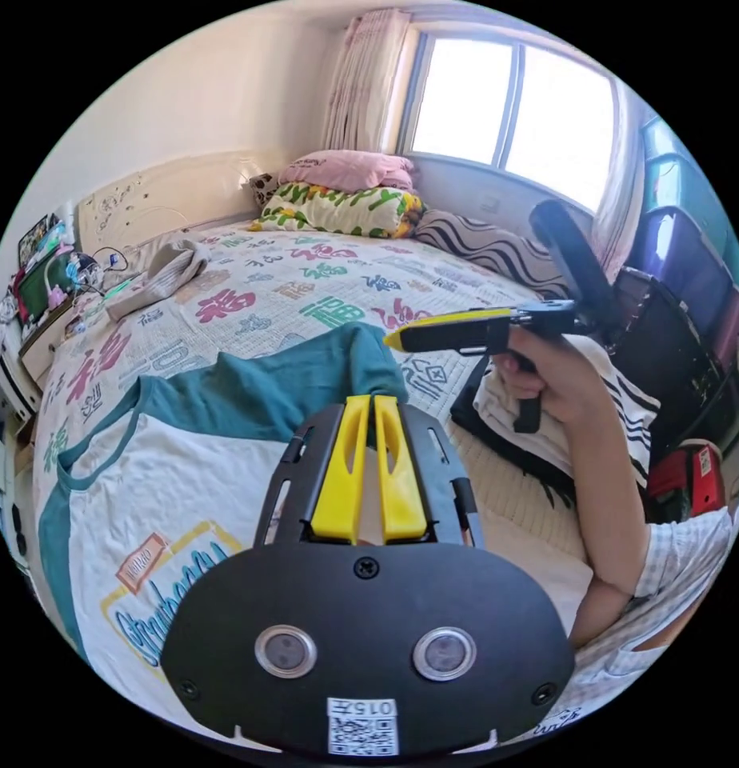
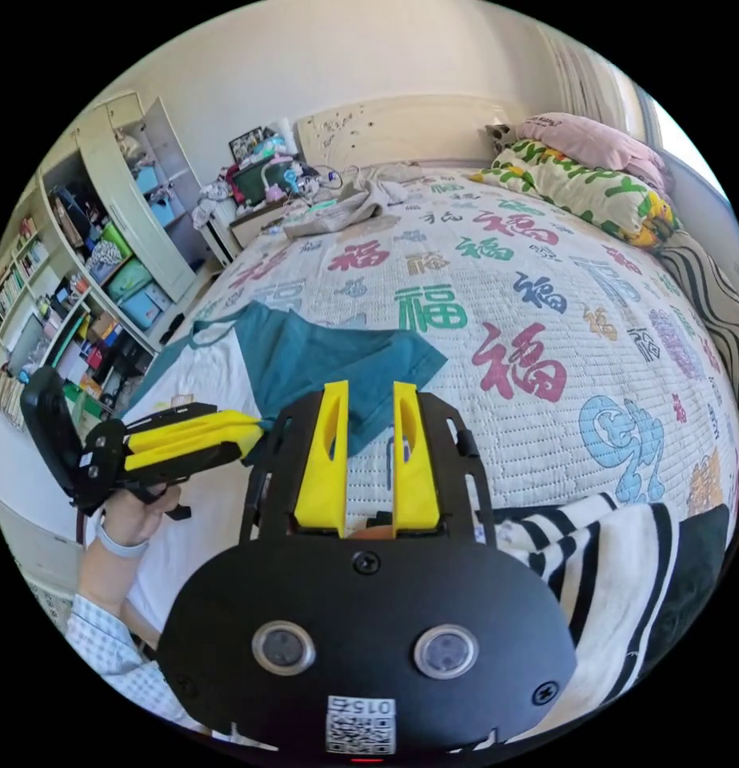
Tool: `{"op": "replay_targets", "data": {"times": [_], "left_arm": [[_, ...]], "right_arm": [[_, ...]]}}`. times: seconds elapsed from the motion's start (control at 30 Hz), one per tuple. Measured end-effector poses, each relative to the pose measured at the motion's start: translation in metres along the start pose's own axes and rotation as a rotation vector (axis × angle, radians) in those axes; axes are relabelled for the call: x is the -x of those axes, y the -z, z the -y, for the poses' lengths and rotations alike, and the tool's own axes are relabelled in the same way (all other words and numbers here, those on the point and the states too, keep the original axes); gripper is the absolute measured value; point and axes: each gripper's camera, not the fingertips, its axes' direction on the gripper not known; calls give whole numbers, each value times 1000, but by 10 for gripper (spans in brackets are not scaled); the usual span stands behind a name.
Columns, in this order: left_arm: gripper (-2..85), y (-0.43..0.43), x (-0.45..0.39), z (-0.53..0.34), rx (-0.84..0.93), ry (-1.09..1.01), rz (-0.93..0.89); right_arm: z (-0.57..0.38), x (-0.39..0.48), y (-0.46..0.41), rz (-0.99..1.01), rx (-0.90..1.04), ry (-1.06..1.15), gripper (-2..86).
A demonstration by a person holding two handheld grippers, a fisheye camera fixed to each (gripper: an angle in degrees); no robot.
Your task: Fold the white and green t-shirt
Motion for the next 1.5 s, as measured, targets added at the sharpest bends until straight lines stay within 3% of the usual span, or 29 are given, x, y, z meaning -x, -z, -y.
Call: {"op": "replay_targets", "data": {"times": [0.13, 0.23, 0.33, 0.43, 0.57, 0.67, 0.83, 0.93, 1.03, 1.1, 1.2, 1.33, 1.4, 1.5], "left_arm": [[1, 7, 10, -4, 36, -1, 21], [13, 11, 14, 1, 122, -51, 54], [45, 30, 20, 27, 71, -75, 83], [75, 23, 23, 82, 77, -90, 96], [80, -34, 32, 152, 192, -74, 81], [81, -84, 31, 181, 339, -84, -14], [26, -121, 18, 195, 463, -156, 71], [4, -95, 26, 202, 375, -150, 72], [-1, -35, 56, 204, 175, -93, 73], [-2, 20, 92, 191, 12, 7, 1], [-2, 79, 134, 147, -141, 111, -135], [1, 117, 187, 70, -170, 237, -177], [18, 121, 225, 18, -89, 378, -173], [57, 135, 250, -25, -142, 477, -250]], "right_arm": [[14, 15, -14, -48, 128, 54, 17], [21, 20, -3, -90, 98, 48, 2], [26, 19, 17, -7, 65, 62, 31], [32, 25, 9, -11, 149, 101, 99], [38, 35, -10, -19, 234, 133, 103], [38, 38, -3, 0, 212, 161, 28], [38, 33, 16, 13, 162, 150, -7], [35, 26, 37, 9, 78, 113, -9], [29, 21, 64, -9, -29, 91, -9], [22, 29, 88, 29, -131, 163, -8], [15, 53, 104, 169, -121, 331, -1], [6, 86, 98, 355, -54, 568, 47], [9, 86, 91, 291, -47, 521, 90], [7, 85, 73, 181, 42, 539, 94]]}}
